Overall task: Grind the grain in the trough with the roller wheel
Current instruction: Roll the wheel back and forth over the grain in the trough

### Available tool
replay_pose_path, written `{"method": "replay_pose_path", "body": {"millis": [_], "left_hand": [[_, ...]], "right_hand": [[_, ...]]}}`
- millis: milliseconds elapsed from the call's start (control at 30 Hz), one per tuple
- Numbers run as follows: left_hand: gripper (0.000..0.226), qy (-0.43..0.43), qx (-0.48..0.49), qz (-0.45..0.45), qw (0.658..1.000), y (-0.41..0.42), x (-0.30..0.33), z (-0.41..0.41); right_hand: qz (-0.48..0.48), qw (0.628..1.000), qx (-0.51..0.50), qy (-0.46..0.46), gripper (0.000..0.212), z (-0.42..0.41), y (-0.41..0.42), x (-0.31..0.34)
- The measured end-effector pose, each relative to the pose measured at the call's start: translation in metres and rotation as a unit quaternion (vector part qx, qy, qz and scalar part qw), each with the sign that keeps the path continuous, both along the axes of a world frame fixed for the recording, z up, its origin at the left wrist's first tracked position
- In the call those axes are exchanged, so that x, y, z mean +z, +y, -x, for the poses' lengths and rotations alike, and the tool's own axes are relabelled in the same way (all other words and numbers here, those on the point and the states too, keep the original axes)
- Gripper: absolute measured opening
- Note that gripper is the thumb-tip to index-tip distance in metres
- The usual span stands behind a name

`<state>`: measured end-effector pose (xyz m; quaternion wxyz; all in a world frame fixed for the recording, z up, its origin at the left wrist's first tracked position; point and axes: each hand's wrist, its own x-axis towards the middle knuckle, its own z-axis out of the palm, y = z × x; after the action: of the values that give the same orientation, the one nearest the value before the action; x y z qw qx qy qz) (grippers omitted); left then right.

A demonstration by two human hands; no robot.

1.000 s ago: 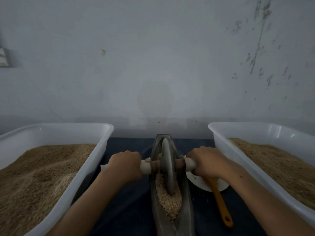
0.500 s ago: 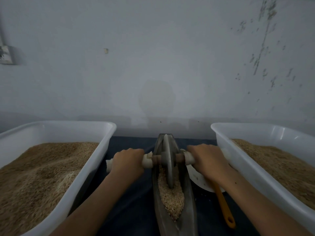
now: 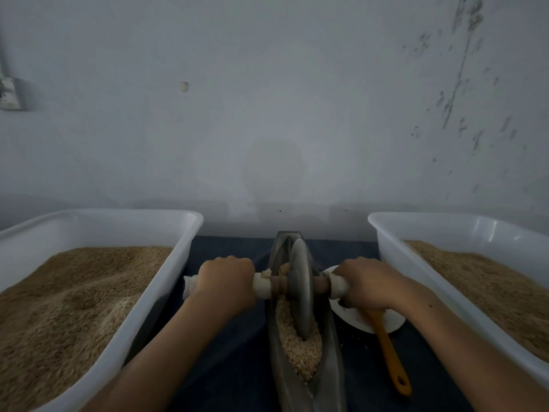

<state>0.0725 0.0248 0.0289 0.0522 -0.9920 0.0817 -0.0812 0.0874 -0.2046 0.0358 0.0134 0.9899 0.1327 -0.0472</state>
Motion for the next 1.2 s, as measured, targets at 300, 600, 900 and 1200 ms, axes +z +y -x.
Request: {"method": "replay_pose_path", "body": {"millis": [300,600,900,1200], "left_hand": [[0.013,-0.096,0.016,0.023,0.995,-0.004,-0.007,-0.001],[0.031,0.028,0.013,-0.026,0.999,0.001,0.001,0.0],[0.017,-0.043,0.024,0.017,0.999,-0.001,-0.006,-0.003],[0.014,0.007,0.015,0.045,0.999,0.006,-0.008,-0.006]], "right_hand": [[-0.026,0.983,0.0,-0.181,0.007,-0.008,0.001,-0.019],[-0.002,0.999,0.003,0.037,0.029,-0.002,-0.001,0.003],[-0.003,0.99,0.011,-0.143,0.009,0.001,0.006,-0.007],[0.028,0.984,0.035,-0.173,0.014,0.001,0.009,-0.004]]}}
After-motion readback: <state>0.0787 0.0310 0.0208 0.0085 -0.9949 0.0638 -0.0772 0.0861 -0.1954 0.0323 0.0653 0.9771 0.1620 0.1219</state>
